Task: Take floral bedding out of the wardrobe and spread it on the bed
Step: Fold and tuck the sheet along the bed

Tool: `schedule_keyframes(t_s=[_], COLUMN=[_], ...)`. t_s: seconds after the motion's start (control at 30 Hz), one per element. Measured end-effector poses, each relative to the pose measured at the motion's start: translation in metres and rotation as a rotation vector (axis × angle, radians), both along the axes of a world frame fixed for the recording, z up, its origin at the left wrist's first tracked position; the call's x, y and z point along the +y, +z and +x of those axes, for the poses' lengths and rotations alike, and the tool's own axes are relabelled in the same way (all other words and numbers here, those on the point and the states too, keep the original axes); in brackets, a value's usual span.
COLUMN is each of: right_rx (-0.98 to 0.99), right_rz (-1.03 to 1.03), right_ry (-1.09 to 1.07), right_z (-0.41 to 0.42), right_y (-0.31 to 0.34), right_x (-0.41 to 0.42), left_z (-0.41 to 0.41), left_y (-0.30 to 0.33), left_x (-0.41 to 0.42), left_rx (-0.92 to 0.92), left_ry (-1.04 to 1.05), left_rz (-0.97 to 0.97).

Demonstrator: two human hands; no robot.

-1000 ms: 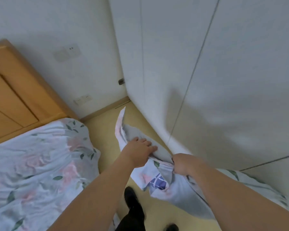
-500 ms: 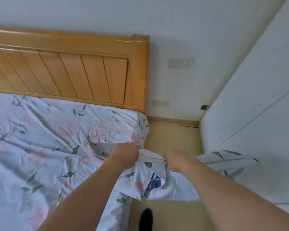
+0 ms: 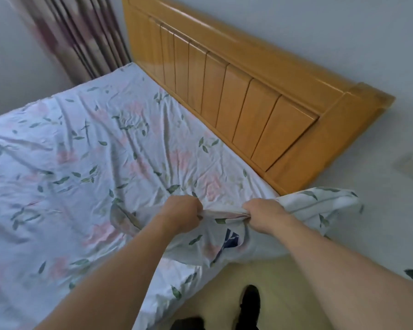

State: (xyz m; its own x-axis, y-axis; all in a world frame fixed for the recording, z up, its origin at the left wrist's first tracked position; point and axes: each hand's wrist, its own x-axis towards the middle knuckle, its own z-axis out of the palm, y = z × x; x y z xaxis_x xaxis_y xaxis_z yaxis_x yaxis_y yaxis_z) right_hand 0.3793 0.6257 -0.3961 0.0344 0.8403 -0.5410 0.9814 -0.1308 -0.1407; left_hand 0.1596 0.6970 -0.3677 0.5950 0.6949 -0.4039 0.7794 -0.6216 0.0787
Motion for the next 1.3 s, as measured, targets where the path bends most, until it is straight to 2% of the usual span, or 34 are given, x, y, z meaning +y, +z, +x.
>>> schedule_keyframes(t_s=[0.23, 0.37, 0.6, 0.73, 0.83, 1.03, 1.13, 1.3], right_rx=[0.098, 0.127, -0.038, -0.01, 0.003, 0.048, 0.041, 0.023], right_rz=[0.21, 0.206, 0.179, 0.211, 0.312, 0.724, 0.789, 0.704], right_ry=[0.29, 0.311, 0.391, 0.467, 0.574, 0.744, 0.8, 0.824], right_z=[0.03, 0.031, 0.044, 0.028, 0.008, -0.026, -0.031, -0.028], right_y=[0.001, -0.009, -0.042, -0.044, -0.033, 0.006, 0.004, -0.033], right_x=[0.086, 0.114, 0.181, 0.24, 0.285, 0.337, 0.339, 0.327], left_z=[-0.01, -0.016, -0.022, -0.027, -0.044, -0.081, -0.082, -0.066], left_y=[0.012, 0.005, -0.009, -0.012, -0.002, 0.029, 0.021, -0.019], left_x=[0.026, 0.051, 0.087, 0.123, 0.152, 0.175, 0.166, 0.152], left_rx=[-0.162, -0.253, -0.324, -0.17, -0.021, 0.0, 0.053, 0.032], left_ry=[0.107, 0.129, 0.262, 0.363, 0.406, 0.423, 0.425, 0.533], left_rz=[0.107, 0.131, 0.114, 0.185, 0.267, 0.605, 0.624, 0.506])
